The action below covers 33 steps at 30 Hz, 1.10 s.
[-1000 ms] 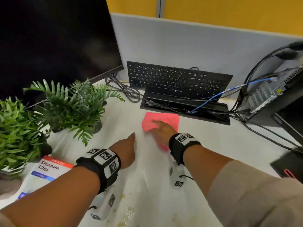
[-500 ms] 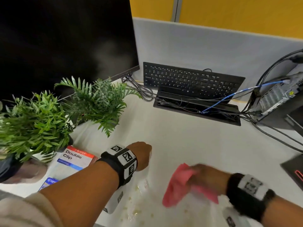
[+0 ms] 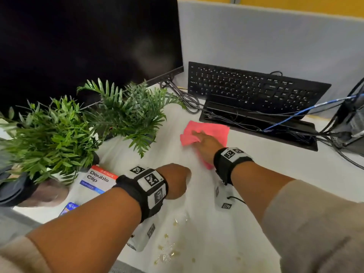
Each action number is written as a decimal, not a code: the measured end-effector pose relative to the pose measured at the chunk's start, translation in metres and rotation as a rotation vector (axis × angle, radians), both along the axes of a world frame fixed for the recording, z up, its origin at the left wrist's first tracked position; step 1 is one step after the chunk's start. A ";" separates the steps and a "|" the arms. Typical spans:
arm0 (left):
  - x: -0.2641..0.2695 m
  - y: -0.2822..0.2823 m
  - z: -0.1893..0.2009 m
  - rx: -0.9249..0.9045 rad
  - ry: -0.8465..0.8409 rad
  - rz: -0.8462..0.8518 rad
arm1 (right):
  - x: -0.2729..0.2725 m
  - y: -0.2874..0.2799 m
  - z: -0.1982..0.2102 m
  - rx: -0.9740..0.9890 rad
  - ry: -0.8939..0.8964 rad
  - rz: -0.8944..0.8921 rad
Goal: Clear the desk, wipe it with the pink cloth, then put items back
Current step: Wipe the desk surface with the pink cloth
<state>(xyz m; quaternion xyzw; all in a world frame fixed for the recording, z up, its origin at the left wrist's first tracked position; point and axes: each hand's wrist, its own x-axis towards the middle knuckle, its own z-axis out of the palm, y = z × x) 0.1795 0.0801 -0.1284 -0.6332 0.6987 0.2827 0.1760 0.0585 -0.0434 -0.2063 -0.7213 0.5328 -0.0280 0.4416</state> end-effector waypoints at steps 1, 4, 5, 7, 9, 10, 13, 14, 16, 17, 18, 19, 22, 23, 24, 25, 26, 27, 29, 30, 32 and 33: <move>0.005 -0.005 0.003 -0.045 -0.047 0.032 | 0.010 0.005 0.002 -0.003 -0.003 0.083; 0.014 -0.023 0.019 -0.157 -0.216 0.104 | 0.019 0.039 0.010 0.056 -0.002 0.274; 0.014 -0.027 0.024 -0.150 -0.260 0.090 | 0.016 0.054 0.017 0.056 -0.001 0.317; 0.011 -0.027 0.028 -0.123 -0.295 0.098 | 0.004 0.081 0.029 0.096 -0.085 0.372; 0.009 -0.021 0.021 -0.101 -0.262 0.119 | -0.016 0.103 0.036 0.151 -0.110 0.480; 0.008 -0.019 0.015 -0.077 -0.232 0.092 | -0.028 0.113 0.037 0.214 -0.103 0.519; 0.011 -0.016 0.003 0.020 -0.197 0.003 | -0.063 0.129 0.054 0.440 -0.210 0.429; 0.013 -0.017 0.002 0.030 -0.190 0.017 | -0.071 0.126 0.069 0.519 -0.276 0.365; 0.018 -0.020 0.004 0.016 -0.144 0.067 | -0.091 0.106 0.096 0.520 -0.395 0.173; 0.020 -0.022 0.005 0.001 -0.120 0.091 | -0.101 0.091 0.105 0.441 -0.419 0.021; 0.022 -0.024 0.005 -0.004 -0.101 0.110 | -0.110 0.072 0.108 0.311 -0.421 -0.140; 0.024 -0.025 0.005 0.000 -0.088 0.127 | -0.116 0.054 0.106 0.182 -0.397 -0.300; 0.029 -0.031 0.002 -0.001 -0.085 0.150 | -0.098 0.014 0.090 -0.015 -0.391 -0.532; 0.030 -0.033 0.001 -0.018 -0.090 0.151 | -0.083 0.008 0.079 -0.012 -0.354 -0.521; 0.031 -0.034 0.000 -0.039 -0.097 0.147 | -0.063 0.008 0.071 0.027 -0.306 -0.485; 0.031 -0.035 -0.001 -0.043 -0.104 0.136 | -0.044 0.013 0.059 0.054 -0.238 -0.407; 0.032 -0.035 -0.001 -0.039 -0.114 0.116 | -0.025 0.023 0.048 0.054 -0.166 -0.293; 0.033 -0.035 -0.001 -0.038 -0.127 0.098 | -0.010 0.032 0.033 0.051 -0.131 -0.164; 0.035 -0.034 0.003 -0.072 -0.162 0.063 | 0.013 0.056 0.016 0.044 -0.103 0.018; 0.037 -0.034 0.004 -0.084 -0.162 0.063 | 0.019 0.071 0.017 0.032 -0.120 0.069; 0.038 -0.031 0.007 -0.072 -0.151 0.028 | 0.024 0.099 0.022 0.057 -0.305 0.106; 0.037 -0.029 0.007 -0.049 -0.145 -0.013 | 0.023 0.110 0.026 0.094 -0.386 0.112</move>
